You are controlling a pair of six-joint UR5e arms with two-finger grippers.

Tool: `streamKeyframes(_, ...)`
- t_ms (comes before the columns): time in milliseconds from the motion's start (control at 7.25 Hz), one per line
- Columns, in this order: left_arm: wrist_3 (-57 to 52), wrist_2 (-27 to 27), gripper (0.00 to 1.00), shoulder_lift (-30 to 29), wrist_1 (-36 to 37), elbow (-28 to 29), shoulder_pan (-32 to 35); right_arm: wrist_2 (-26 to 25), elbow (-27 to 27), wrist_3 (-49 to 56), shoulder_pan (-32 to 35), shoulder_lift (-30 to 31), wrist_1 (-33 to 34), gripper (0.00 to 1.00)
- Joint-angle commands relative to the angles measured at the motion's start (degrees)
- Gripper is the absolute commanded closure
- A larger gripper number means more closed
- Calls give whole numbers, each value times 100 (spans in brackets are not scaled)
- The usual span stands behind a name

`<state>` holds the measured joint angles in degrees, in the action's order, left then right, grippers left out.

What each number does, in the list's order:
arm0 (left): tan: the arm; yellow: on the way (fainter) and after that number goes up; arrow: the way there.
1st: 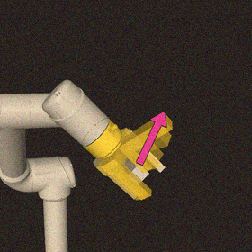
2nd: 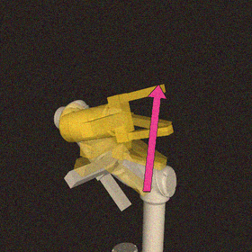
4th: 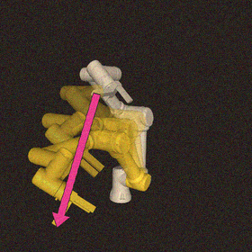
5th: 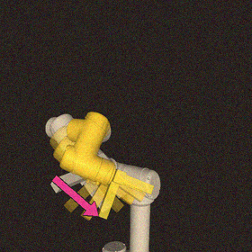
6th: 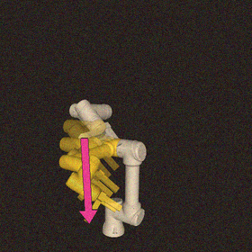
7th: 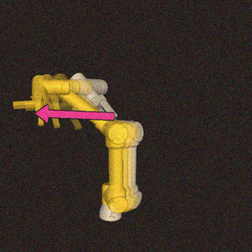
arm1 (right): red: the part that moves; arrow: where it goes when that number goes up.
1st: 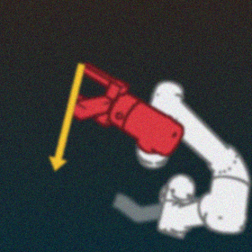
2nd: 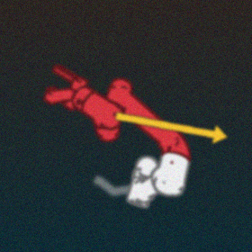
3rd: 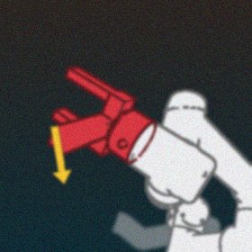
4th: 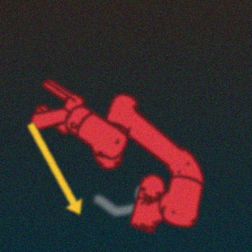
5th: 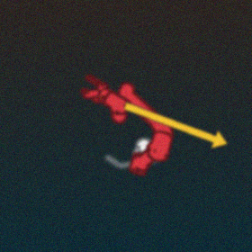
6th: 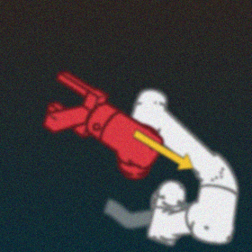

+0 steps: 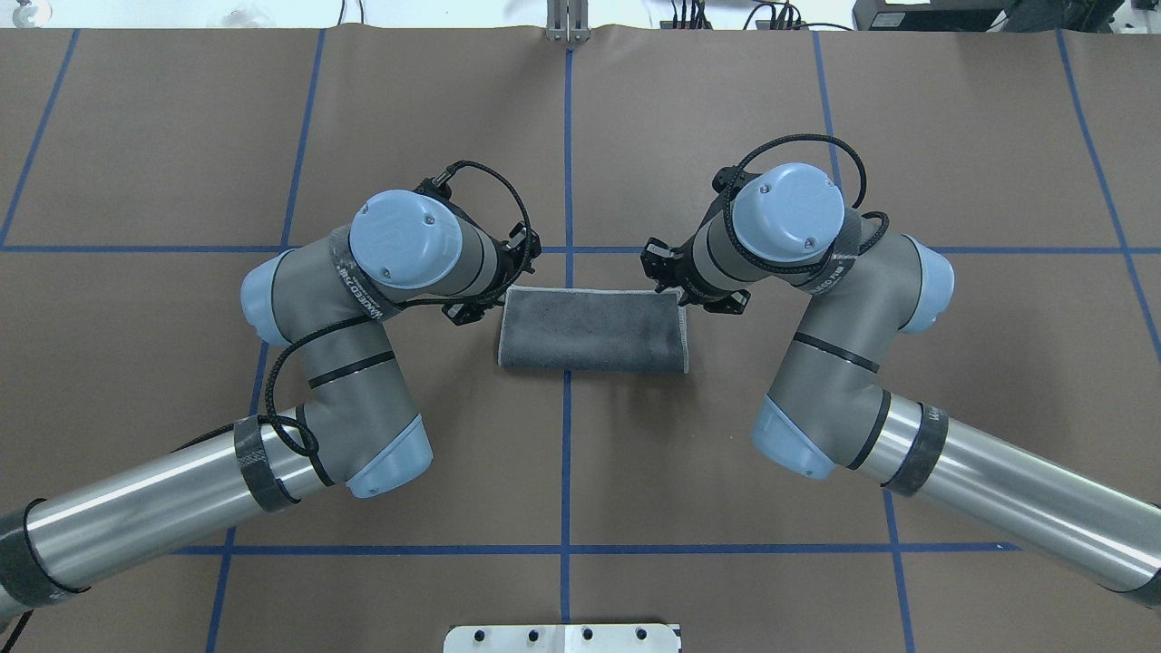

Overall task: Fold towel twice with both arms
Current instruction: 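Lower the corners onto the far edge and open both grippers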

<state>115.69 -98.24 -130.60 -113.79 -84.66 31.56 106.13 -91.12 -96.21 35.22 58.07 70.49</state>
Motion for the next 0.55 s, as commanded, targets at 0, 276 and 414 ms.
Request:
streamKeyframes(0, 6, -20, 0, 0, -29, -164, 43, 48, -63, 6, 55, 11, -17, 0)
streamKeyframes(276, 6, -316, 0, 17, 41, -419, 192, 110, -631, -99, 47, 457, -18, 0)
streamKeyframes(414, 6, -414, 0, 61, 50, -542, 280, 83, -922, -596, -49, 695, -18, 0)
